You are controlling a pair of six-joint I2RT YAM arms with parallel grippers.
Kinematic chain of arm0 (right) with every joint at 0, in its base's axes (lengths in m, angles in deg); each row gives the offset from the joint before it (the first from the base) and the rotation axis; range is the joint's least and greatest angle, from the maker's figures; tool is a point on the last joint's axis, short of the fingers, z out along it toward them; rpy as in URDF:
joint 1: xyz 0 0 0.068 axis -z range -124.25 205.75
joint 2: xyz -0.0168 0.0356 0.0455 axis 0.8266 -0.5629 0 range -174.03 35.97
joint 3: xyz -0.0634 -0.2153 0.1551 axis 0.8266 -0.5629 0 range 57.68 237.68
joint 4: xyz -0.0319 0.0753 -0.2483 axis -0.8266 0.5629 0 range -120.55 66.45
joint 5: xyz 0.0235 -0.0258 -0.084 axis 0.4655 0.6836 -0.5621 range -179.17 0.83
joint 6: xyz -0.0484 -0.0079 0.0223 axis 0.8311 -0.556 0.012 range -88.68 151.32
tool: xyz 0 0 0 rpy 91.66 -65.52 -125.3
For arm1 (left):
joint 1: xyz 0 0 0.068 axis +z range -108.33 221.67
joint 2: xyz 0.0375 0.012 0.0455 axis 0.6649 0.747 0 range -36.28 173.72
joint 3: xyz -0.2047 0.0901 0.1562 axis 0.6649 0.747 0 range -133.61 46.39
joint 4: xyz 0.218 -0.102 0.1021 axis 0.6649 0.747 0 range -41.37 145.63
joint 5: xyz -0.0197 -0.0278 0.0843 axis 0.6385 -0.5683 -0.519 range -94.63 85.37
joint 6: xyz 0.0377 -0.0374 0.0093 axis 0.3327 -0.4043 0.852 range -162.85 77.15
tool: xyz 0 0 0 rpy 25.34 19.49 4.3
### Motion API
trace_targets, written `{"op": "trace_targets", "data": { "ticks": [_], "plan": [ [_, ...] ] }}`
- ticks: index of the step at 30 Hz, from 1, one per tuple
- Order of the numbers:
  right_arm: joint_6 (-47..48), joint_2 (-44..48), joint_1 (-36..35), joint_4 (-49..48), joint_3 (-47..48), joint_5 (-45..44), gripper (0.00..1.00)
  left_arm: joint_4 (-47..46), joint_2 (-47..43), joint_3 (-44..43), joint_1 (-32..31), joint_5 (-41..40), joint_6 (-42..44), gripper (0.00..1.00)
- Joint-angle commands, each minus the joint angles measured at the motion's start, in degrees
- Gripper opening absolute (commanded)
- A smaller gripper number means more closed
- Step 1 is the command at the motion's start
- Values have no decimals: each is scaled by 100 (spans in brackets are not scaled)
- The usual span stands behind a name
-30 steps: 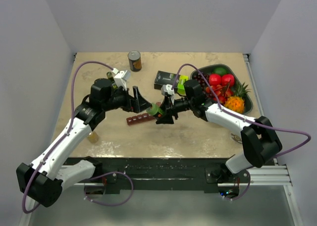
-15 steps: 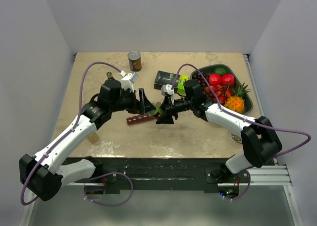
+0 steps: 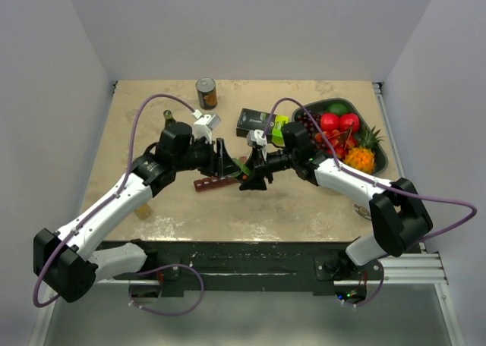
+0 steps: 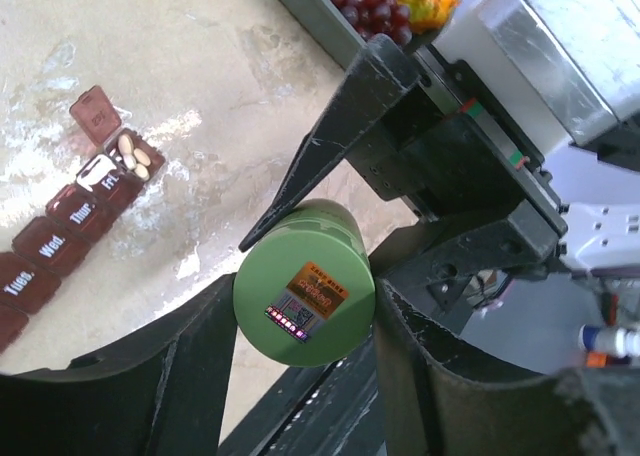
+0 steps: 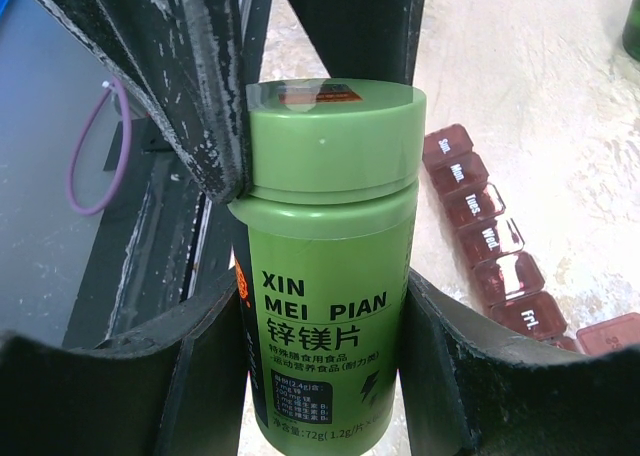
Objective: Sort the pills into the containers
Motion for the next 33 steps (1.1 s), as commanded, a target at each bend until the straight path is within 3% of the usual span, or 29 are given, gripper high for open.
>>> {"op": "trace_targets", "data": {
  "ticks": [1, 6, 7, 10, 13, 15, 16, 17, 19, 20, 22, 26, 33],
  "plan": [
    [68, 59, -3, -136, 288, 87, 0, -295, 9, -77, -23, 903, 1244, 6],
    [-54, 59, 5, -249, 236, 333, 0, 70, 369, 55, -40, 3055, 3661, 0],
    [-107, 50, 5, -320, 218, 429, 0, 291, 474, 38, -40, 3312, 4789, 0],
    [-178, 50, -21, -399, 183, 483, 0, 434, 606, 90, -49, 3491, 5888, 2],
    [-169, 59, -21, -399, 174, 500, 0, 92, 870, -103, -23, 3393, 5584, 7],
    [-143, 76, -21, -391, 174, 483, 0, -329, 862, -77, -5, 3166, 5050, 21],
    [-125, 85, -21, -373, 174, 474, 0, -427, 766, -68, 21, 3078, 4890, 30],
    [-99, 85, -21, -356, 183, 465, 0, -550, 687, -25, 117, 2938, 4706, 45],
    [-28, 94, -30, -277, 200, 456, 0, -980, 363, 204, 266, 2927, 4187, 61],
    [-20, 94, -21, -276, 209, 456, 0, -1164, 230, 300, 432, 2997, 4012, 79],
    [-2, 85, -21, -250, 209, 439, 0, -1753, -190, 660, 600, 3024, 3388, 99],
    [51, 94, -21, -197, 235, 404, 0, -2528, -737, 1153, 882, 2824, 2350, 99],
    [103, 59, -21, -153, 244, 342, 0, -1995, -668, 847, 900, 1715, 357, 99]
  ]
}}
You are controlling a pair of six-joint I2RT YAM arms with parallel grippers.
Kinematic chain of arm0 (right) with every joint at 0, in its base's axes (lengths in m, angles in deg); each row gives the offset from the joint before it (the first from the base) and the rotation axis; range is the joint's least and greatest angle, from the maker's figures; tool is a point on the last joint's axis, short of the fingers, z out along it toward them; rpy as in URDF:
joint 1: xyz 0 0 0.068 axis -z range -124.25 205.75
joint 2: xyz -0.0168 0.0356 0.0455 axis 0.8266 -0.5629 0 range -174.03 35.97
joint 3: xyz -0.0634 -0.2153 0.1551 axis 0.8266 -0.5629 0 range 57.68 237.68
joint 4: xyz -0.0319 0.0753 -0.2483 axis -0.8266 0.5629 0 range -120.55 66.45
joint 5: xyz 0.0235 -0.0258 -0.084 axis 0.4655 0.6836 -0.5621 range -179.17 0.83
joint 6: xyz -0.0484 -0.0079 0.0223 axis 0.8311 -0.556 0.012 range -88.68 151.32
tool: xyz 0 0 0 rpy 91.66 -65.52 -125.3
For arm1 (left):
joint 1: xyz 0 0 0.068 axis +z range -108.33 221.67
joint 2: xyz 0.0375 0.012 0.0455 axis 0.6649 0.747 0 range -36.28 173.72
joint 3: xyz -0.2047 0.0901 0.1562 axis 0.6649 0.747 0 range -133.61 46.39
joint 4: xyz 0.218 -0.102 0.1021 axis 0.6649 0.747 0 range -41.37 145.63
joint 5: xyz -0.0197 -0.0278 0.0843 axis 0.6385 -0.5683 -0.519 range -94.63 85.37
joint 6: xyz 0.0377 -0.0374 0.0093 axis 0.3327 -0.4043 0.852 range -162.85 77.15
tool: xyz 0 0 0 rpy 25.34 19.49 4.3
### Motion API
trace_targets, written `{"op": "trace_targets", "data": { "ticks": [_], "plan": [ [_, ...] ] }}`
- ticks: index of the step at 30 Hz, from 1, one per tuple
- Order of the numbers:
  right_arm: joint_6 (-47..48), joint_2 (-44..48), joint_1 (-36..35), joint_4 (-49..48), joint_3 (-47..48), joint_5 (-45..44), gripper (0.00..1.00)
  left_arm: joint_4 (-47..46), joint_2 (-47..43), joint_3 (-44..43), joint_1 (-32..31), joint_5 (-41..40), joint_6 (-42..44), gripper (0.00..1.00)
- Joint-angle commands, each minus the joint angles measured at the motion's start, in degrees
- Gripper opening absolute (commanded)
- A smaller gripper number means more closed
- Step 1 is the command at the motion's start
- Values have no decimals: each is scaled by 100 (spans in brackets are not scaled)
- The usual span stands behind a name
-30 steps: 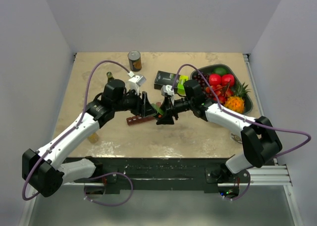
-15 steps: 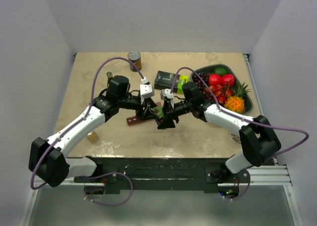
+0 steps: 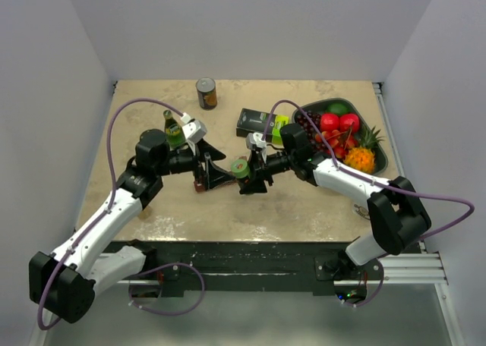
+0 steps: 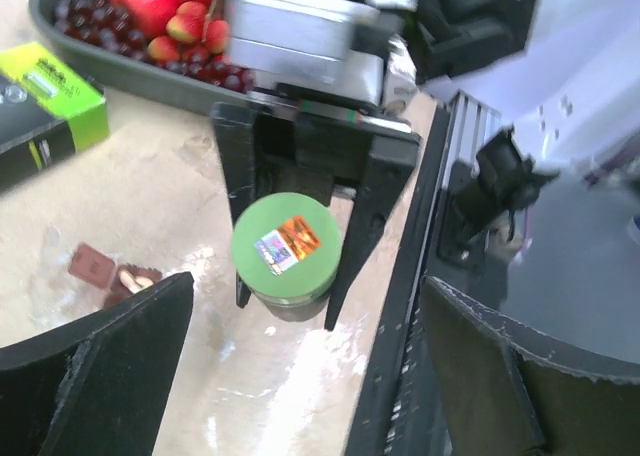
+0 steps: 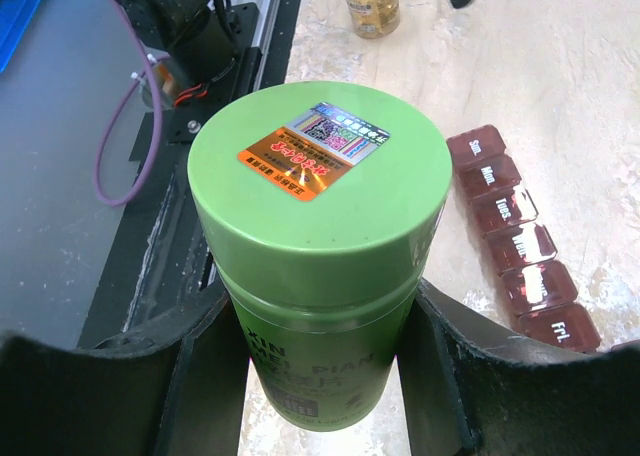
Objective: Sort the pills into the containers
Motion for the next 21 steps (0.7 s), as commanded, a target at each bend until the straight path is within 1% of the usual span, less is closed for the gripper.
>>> {"op": "trace_targets", "data": {
  "ticks": [1, 3, 4, 5, 6, 7, 8, 10, 15, 16, 18, 19, 21],
  "plan": [
    [-6, 144, 12, -210, 271, -12, 0, 282, 315, -349, 34, -707, -1606, 99],
    [12, 135, 12, -210, 279, -38, 0, 713, 422, -578, 17, -1102, -2080, 99],
    [12, 135, 12, -201, 271, -47, 0, 872, 457, -683, -35, -1233, -2143, 99],
    [21, 135, 12, -201, 279, -56, 0, 1213, 458, -884, -201, -1757, -2205, 99],
    [29, 135, 12, -193, 279, -65, 0, 1373, 458, -999, -351, -2032, -2223, 99],
    [29, 127, 12, -184, 279, -73, 0, 1505, 466, -1113, -631, -2269, -2267, 99],
    [29, 126, 12, -192, 279, -65, 0, 1671, 484, -1262, -747, -2629, -2319, 99],
    [21, 109, 12, -193, 288, -82, 0, 1804, 563, -1387, -966, -2816, -2434, 99],
    [29, 126, 12, -175, 288, -126, 0, 1849, 624, -1457, -1073, -3089, -2408, 99],
    [29, 118, 3, -175, 297, -144, 0, 1884, 668, -1475, -1099, -3141, -2390, 97],
    [29, 118, 12, -175, 297, -153, 0, 2050, 739, -1589, -1196, -3370, -2277, 95],
    [29, 118, 3, -175, 297, -144, 0, 2129, 817, -1633, -1248, -3466, -2232, 90],
    [21, 118, 12, -175, 297, -153, 0, 2262, 905, -1756, -1293, -3590, -2144, 85]
  ]
}}
